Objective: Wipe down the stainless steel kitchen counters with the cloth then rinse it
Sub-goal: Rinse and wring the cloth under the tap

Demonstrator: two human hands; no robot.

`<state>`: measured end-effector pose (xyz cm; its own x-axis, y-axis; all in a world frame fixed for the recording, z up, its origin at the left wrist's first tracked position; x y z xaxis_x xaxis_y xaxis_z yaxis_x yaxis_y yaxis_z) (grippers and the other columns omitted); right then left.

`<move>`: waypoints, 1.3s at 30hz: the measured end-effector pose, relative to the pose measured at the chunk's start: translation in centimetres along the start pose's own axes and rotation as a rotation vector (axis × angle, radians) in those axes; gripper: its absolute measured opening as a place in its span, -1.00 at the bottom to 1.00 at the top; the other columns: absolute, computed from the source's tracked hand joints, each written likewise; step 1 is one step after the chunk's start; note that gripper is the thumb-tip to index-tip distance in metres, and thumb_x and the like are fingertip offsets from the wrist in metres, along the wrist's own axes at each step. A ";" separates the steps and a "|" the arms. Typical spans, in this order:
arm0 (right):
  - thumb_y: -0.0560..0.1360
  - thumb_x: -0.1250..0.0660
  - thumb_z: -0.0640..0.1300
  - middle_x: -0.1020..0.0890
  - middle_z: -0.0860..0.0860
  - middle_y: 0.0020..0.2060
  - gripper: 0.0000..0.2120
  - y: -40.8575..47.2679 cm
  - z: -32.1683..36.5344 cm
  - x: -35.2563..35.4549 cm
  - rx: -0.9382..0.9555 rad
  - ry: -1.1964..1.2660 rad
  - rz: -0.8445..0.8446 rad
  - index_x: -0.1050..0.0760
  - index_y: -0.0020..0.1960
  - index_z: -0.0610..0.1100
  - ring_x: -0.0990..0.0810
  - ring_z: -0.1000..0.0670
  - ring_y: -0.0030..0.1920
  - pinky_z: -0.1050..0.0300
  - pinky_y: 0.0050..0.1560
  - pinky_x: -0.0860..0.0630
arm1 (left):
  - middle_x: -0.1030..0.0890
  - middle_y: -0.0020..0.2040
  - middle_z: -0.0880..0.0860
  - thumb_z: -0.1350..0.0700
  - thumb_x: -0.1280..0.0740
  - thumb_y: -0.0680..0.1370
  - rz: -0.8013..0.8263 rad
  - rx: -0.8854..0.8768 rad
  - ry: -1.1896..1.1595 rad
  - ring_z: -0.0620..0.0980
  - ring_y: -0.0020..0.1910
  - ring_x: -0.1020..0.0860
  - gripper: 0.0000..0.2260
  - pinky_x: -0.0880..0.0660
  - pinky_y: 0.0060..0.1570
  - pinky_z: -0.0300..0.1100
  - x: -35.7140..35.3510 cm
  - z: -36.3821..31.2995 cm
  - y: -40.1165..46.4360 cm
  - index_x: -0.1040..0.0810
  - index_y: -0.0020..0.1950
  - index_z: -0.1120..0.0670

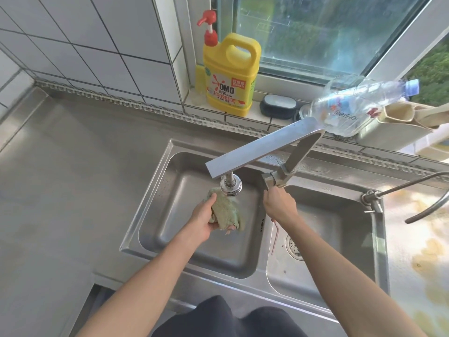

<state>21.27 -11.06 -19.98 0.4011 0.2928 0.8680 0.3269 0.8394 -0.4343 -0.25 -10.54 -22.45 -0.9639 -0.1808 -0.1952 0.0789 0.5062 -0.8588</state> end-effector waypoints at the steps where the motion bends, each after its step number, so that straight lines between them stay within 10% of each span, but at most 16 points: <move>1: 0.67 -0.03 -0.09 -0.67 -0.23 -0.11 -0.66 -0.1 -0.1 0.0 -0.020 0.026 0.005 -0.37 -0.21 -0.19 -0.67 -0.28 -0.15 0.01 -0.18 -0.41 | -0.68 0.21 0.18 -0.06 -0.32 0.70 -0.007 -0.002 0.002 0.18 0.09 -0.66 -0.68 -0.62 -0.06 0.10 -0.1 0.1 0.1 -0.54 0.37 0.10; 9: 0.58 -0.29 0.18 -0.70 -0.16 -0.26 -0.53 -1.9 -0.3 -4.2 -0.340 0.708 0.352 -0.50 0.03 -0.28 -0.69 -0.13 -0.40 0.13 -0.48 -0.49 | -0.75 -0.08 0.05 -0.08 -0.37 0.67 -0.033 0.009 0.063 0.07 -0.08 -0.70 -0.79 -0.65 -0.17 -0.01 -1.1 0.1 1.1 -0.62 0.13 0.04; 17: 0.51 -0.13 0.50 -0.73 -0.15 0.11 -0.28 0.5 1.5 -7.2 -0.396 1.276 0.666 -0.57 0.29 -0.06 -0.72 -0.23 0.08 -0.34 0.15 -0.61 | -0.78 0.07 0.10 -0.18 -0.34 0.63 0.078 0.042 0.157 0.16 0.12 -0.74 -0.64 -0.63 0.25 0.22 -3.4 -0.1 1.6 -0.73 0.12 0.08; 22: 0.55 -0.41 0.15 -0.74 -0.17 0.05 -0.53 1.0 1.5 -7.8 -0.357 1.359 0.483 -0.58 0.27 -0.19 -0.74 -0.22 0.03 -0.29 0.03 -0.66 | -0.80 -0.01 0.04 -0.31 -0.16 0.68 0.085 0.048 0.157 0.04 -0.11 -0.78 -0.51 -0.69 -0.14 -0.03 -2.7 -0.3 1.0 -0.73 0.05 0.01; 28: 0.59 -0.42 -0.06 -0.75 -0.14 0.02 -0.79 0.9 1.0 -7.4 -0.253 1.277 0.334 -0.62 0.14 -0.18 -0.74 -0.15 0.04 -0.20 0.16 -0.64 | -0.77 0.08 0.02 -0.18 -0.09 0.76 0.018 0.082 0.133 0.00 -0.01 -0.69 -0.54 -0.61 0.00 -0.07 -0.3 1.2 1.4 -0.66 0.27 0.07; 35: 0.61 -0.36 0.00 -0.72 -0.05 0.00 -0.83 -0.2 0.5 -5.7 -0.160 1.134 0.197 -0.59 0.12 -0.07 -0.72 0.02 -0.03 0.24 -0.18 -0.61 | -0.68 0.30 0.23 -0.03 -0.17 0.76 0.056 0.054 0.121 0.22 0.30 -0.65 -0.62 -0.55 0.36 0.22 -1.7 1.9 2.7 -0.62 0.35 0.18; 39: 0.66 -0.28 -0.04 -0.68 -0.03 -0.04 -0.88 -1.2 0.8 -5.5 -0.073 1.034 0.059 -0.55 0.05 -0.05 -0.68 -0.02 0.02 0.12 -0.04 -0.62 | -0.76 0.14 0.15 -0.03 -0.20 0.73 0.079 0.056 0.164 0.14 0.15 -0.72 -0.65 -0.66 0.17 0.17 -1.9 1.7 3.2 -0.67 0.27 0.15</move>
<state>18.02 -13.30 -24.01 0.9453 -0.2319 0.2293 0.3198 0.7966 -0.5130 2.32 -10.04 -25.61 -0.9823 0.0002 -0.1874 0.1660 0.4650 -0.8696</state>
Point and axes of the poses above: each hand's wrist, its own y-axis towards the middle knuckle, its own x-axis out of the back of the hand, z = x × y, the point moved 2 cm from there along y, towards the middle knuckle
